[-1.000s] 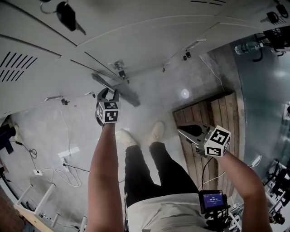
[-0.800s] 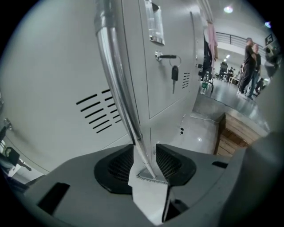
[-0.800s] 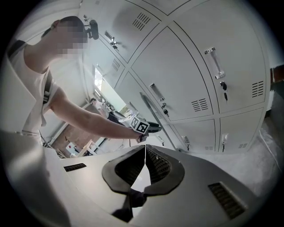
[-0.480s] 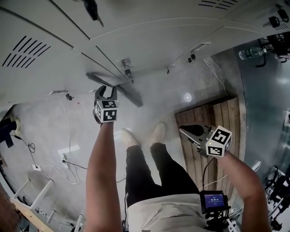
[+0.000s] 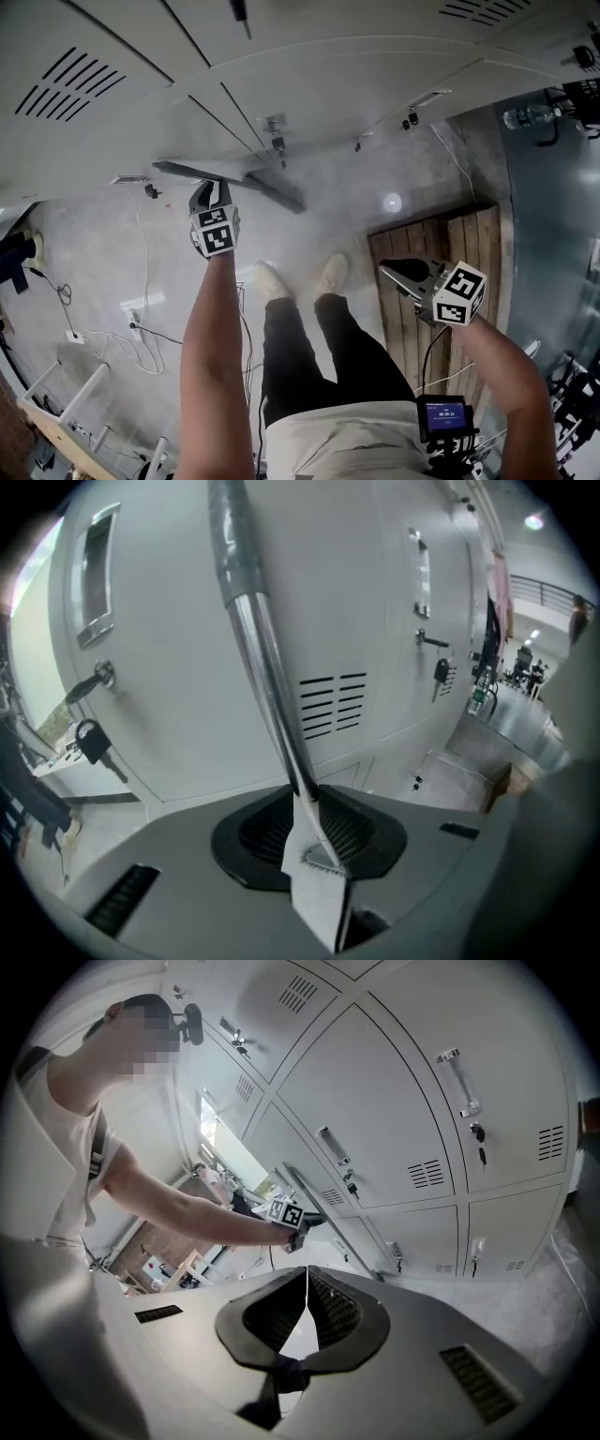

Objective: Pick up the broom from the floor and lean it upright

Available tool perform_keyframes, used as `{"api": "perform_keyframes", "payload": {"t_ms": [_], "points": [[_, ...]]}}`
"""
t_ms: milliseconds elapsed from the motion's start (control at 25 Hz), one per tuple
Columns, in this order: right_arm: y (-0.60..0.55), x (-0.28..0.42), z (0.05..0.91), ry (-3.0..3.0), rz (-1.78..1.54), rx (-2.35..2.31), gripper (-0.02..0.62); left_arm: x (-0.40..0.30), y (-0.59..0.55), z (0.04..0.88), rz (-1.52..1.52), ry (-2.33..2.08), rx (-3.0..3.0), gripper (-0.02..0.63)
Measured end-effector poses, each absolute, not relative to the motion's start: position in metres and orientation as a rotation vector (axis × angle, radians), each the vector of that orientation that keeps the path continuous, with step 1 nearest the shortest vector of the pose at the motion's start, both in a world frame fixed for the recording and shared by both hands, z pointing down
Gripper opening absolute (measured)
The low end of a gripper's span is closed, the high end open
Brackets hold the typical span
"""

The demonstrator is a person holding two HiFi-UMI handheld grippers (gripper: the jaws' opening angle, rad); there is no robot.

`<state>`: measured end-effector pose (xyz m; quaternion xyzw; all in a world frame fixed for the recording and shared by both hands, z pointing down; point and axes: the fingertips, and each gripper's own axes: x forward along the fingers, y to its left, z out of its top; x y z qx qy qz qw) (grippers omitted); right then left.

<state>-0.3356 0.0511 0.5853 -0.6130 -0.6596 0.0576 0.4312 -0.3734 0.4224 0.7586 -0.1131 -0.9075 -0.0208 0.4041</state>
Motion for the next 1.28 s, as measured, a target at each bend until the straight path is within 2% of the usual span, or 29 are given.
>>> {"api": "perform_keyframes", "payload": {"t_ms": [600, 680, 840, 1160, 1200, 1280], "points": [[0.076, -0.332, 0.588, -1.62, 0.107, -1.551, 0.017, -0.338, 0.462, 0.783, -0.267, -2.211, -0.37, 0.103], [0.079, -0.333, 0.588, -1.618, 0.102, -1.56, 0.017, -0.335, 0.462, 0.779, -0.263, -2.232, -0.347, 0.183], [0.075, -0.341, 0.579, -1.633, 0.081, -1.564, 0.017, -0.323, 0.453, 0.758, -0.272, -2.28, -0.322, 0.215], [0.069, -0.357, 0.547, -1.689, 0.066, -1.579, 0.017, -0.322, 0.475, 0.713, -0.208, -2.296, -0.304, 0.213], [0.068, -0.359, 0.548, -1.694, 0.061, -1.575, 0.017, -0.327, 0.479, 0.711, -0.2, -2.296, -0.296, 0.199], [0.067, -0.359, 0.555, -1.699, 0.058, -1.56, 0.017, -0.339, 0.48, 0.706, -0.183, -2.315, -0.269, 0.126]]}}
